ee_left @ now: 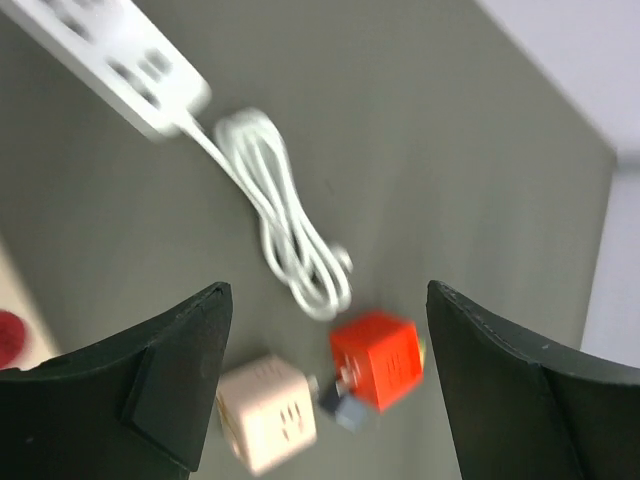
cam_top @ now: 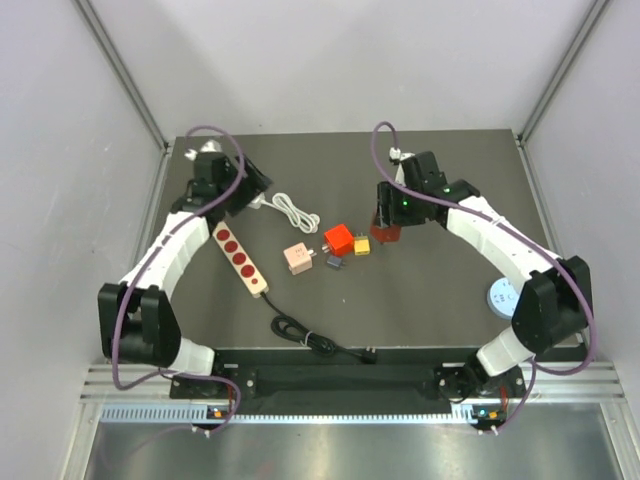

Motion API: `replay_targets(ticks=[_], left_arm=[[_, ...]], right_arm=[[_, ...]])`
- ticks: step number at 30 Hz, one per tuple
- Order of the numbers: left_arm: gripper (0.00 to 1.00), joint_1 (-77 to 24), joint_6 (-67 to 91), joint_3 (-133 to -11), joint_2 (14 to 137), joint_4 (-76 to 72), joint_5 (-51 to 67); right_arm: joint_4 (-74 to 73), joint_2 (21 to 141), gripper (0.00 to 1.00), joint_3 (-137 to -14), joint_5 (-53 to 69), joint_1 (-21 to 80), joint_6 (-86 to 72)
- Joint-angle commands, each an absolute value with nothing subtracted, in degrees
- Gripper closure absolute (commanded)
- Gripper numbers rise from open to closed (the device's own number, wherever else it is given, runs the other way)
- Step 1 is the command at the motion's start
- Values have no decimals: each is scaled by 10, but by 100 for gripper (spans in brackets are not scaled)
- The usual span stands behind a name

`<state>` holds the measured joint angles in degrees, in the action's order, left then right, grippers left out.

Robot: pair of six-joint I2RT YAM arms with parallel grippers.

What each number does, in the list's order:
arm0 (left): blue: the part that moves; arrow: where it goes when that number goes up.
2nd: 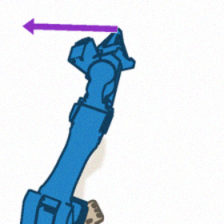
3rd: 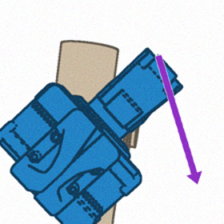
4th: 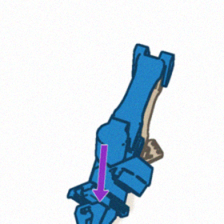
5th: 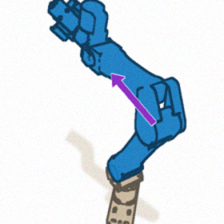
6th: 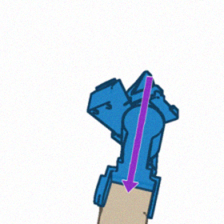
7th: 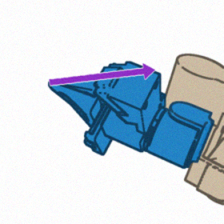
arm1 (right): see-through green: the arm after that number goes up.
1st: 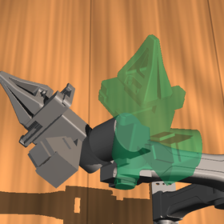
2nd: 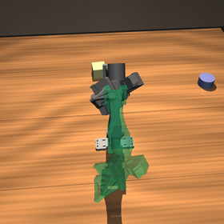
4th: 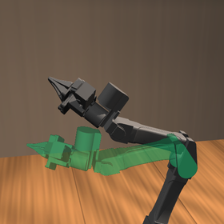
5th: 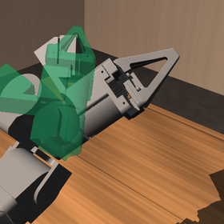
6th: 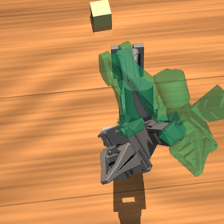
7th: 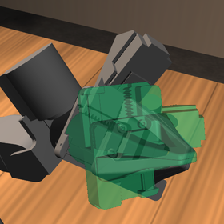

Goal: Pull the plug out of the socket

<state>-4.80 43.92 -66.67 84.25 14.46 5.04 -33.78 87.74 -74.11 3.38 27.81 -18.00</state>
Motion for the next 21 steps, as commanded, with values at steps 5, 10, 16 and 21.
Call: replay_targets(ticks=[5, 10, 16, 21], left_arm=[[18, -114, 382, -609, 726, 232, 98], [20, -115, 324, -573, 638, 272, 162], [21, -116, 318, -501, 555, 304, 233], [22, -118, 330, -442, 494, 303, 250]], right_arm=[[-485, 954, 98, -838, 88, 231, -102], [-484, 1013, 96, -875, 98, 225, -103], [-517, 1097, 90, -931, 109, 224, -105], [-532, 1121, 75, -945, 84, 224, -107]])
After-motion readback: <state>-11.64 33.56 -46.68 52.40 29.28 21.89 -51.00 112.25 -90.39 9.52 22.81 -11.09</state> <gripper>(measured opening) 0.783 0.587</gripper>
